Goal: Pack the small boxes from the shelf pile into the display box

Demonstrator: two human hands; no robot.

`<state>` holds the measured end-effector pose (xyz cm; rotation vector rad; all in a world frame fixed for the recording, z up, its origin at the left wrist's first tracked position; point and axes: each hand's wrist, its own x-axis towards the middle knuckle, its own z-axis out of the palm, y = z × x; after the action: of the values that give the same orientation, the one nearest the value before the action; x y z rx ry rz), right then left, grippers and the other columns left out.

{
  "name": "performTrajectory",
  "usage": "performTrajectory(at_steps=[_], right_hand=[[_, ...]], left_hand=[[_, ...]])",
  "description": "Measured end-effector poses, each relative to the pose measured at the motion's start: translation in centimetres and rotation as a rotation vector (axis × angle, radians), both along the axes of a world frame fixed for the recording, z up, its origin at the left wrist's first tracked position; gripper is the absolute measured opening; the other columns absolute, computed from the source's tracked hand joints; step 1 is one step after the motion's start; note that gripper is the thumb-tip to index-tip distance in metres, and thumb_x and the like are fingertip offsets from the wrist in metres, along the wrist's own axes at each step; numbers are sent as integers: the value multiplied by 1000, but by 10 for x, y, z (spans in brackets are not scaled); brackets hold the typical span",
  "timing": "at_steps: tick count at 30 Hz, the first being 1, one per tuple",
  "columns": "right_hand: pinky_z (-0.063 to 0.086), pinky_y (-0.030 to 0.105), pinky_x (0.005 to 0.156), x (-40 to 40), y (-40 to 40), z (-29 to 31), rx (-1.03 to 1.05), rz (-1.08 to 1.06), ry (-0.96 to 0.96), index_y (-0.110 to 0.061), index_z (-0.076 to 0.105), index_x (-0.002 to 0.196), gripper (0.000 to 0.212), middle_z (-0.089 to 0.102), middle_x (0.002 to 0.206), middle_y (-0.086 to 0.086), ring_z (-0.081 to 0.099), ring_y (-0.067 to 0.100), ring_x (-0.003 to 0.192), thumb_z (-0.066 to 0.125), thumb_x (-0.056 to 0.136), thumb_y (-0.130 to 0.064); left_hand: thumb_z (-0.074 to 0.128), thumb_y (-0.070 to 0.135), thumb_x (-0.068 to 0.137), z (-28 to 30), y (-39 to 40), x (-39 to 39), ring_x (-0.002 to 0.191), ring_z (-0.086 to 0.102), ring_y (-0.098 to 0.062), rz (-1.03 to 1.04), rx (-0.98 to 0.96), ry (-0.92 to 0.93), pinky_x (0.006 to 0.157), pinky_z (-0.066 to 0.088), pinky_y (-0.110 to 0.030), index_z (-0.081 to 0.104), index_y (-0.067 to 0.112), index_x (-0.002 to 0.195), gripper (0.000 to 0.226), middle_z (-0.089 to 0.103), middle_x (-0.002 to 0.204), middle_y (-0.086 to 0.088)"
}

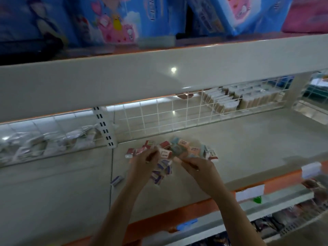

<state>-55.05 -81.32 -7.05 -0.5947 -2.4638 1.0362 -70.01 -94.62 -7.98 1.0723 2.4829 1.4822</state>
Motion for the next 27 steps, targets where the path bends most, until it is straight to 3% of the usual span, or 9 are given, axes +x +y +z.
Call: performTrajectory(at_steps=[4, 7, 12, 16, 20, 22, 24, 27], right_hand=[[38, 15, 59, -26, -32, 8, -115, 106, 24, -11, 68, 79, 21, 64, 70, -1, 58, 10, 65, 55, 93, -20], [40, 13, 57, -48, -77, 11, -256, 245, 49, -15, 65, 75, 24, 63, 63, -5, 56, 0, 56, 53, 94, -16], [46, 13, 58, -80, -177, 18, -379, 452, 42, -25, 64, 81, 25, 66, 60, -12, 56, -2, 55, 49, 95, -10], [45, 15, 58, -97, -269, 23, -407, 585, 10, -23, 65, 81, 23, 66, 60, -11, 56, 1, 54, 50, 95, -13], [41, 19, 58, -113, -356, 21, -304, 658, -10, -19, 67, 74, 24, 60, 55, -15, 53, -3, 51, 53, 94, -18], [40, 25, 60, -122, -396, 20, -278, 701, -31, -20, 65, 74, 23, 61, 59, -12, 56, 9, 57, 54, 94, -19], [38, 20, 59, -134, -433, 19, -220, 743, -55, -14, 68, 80, 20, 64, 68, 0, 58, 18, 66, 54, 94, -17], [35, 14, 54, -156, -481, 22, -169, 807, -62, -19, 67, 82, 17, 60, 68, -2, 55, 14, 65, 55, 93, -17]], left_hand=[[56, 12, 91, 9, -60, -5, 50, 54, 3, 110, 174, -287, 48, 39, -10, 65, 30, 80, 23, 62, 54, 12], [56, 11, 91, 15, -119, -5, 46, 51, 3, 233, 300, -407, 45, 39, -11, 68, 17, 86, 14, 62, 51, 10], [57, 18, 92, 20, -239, -5, 48, 48, 0, 351, 355, -440, 45, 38, -14, 71, 16, 90, 14, 60, 52, 9], [59, 19, 91, 20, -339, -1, 42, 46, -3, 505, 349, -419, 42, 36, -15, 70, 17, 89, 12, 56, 47, 7], [59, 18, 91, 21, -429, 8, 40, 45, -2, 619, 314, -376, 40, 35, -13, 71, 22, 82, 16, 52, 44, 8], [58, 14, 91, 23, -468, 12, 42, 46, 0, 657, 337, -373, 42, 36, -12, 71, 19, 82, 16, 55, 46, 8], [58, 15, 91, 23, -504, 13, 47, 47, -2, 708, 356, -365, 45, 36, -14, 71, 24, 78, 20, 57, 51, 8], [58, 16, 91, 19, -552, 7, 52, 48, -6, 778, 382, -360, 49, 37, -18, 73, 18, 88, 15, 57, 55, 6]])
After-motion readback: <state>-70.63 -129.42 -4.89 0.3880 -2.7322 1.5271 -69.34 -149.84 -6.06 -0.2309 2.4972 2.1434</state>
